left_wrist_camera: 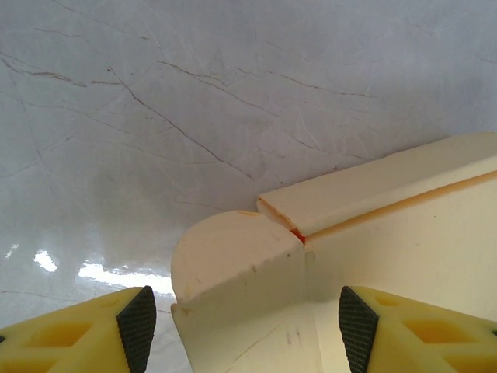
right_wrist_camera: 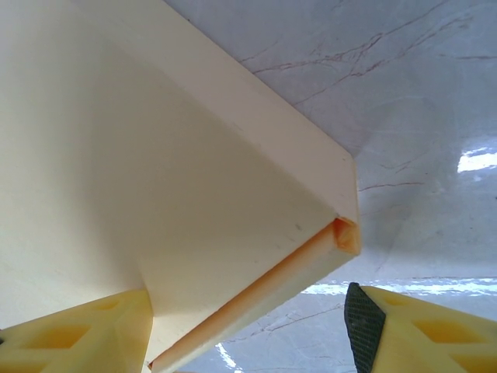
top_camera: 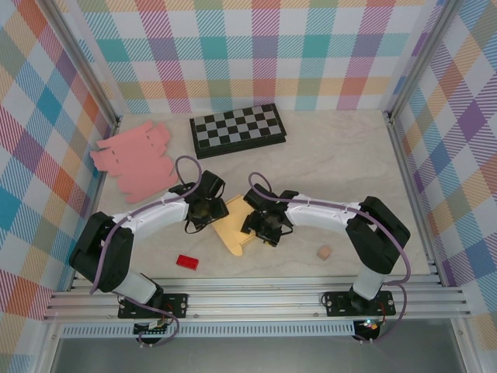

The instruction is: Fold the paper box

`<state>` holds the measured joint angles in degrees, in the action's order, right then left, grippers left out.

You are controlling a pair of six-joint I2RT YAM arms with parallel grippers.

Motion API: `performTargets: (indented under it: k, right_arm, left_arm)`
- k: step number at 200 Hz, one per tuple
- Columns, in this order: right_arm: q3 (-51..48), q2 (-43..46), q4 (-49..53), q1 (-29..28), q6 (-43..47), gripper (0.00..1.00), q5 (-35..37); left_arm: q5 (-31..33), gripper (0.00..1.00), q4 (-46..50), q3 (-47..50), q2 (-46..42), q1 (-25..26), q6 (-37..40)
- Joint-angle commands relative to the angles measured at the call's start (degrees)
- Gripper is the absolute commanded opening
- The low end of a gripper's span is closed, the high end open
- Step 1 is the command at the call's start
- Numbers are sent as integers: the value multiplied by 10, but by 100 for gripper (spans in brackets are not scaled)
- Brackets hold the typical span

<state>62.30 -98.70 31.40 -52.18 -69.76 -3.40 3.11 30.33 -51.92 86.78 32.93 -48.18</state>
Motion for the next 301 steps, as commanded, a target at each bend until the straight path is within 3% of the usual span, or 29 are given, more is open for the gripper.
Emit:
performTargets:
  k: [1, 38, 55, 106, 167, 199, 235, 271, 285, 291, 301]
  right_arm:
    - [17, 10, 59, 4, 25, 69, 42]
    - [57, 58, 131, 12, 105, 70, 107]
    - [65, 71, 145, 13, 115, 70, 99]
    - [-31, 60, -45, 12, 0, 69, -34]
    - [-61, 40, -87, 22, 1, 67, 13]
    - [-51, 27, -69, 57, 77, 65, 19]
    - [24, -14, -5, 84, 237, 66, 34]
    - [49, -20, -20, 123, 333, 64, -4]
    - [60, -28, -24, 132, 366, 64, -26]
    - [65, -33, -24, 135, 383, 64, -32]
    - [71, -38, -21, 140, 405, 64, -34]
  left_arm:
    - [6, 65, 9, -2, 12, 3, 7]
    - [5, 65, 6, -9, 10, 2, 7]
    - [3, 65, 2, -7, 4, 2, 4]
    - [-8, 65, -15, 8, -11, 4, -15]
    - [-3, 65, -3, 11, -39, 4, 5]
    - [8, 66, 3, -8, -84, 2, 67]
    - [-4, 75, 12, -41, -84, -17, 129]
    - [-65, 87, -69, -15, -51, -26, 101]
    - [-74, 93, -116, 1, -43, -27, 75]
    - [-76, 99, -131, 3, -40, -27, 67]
    - [-77, 100, -154, 2, -35, -29, 58]
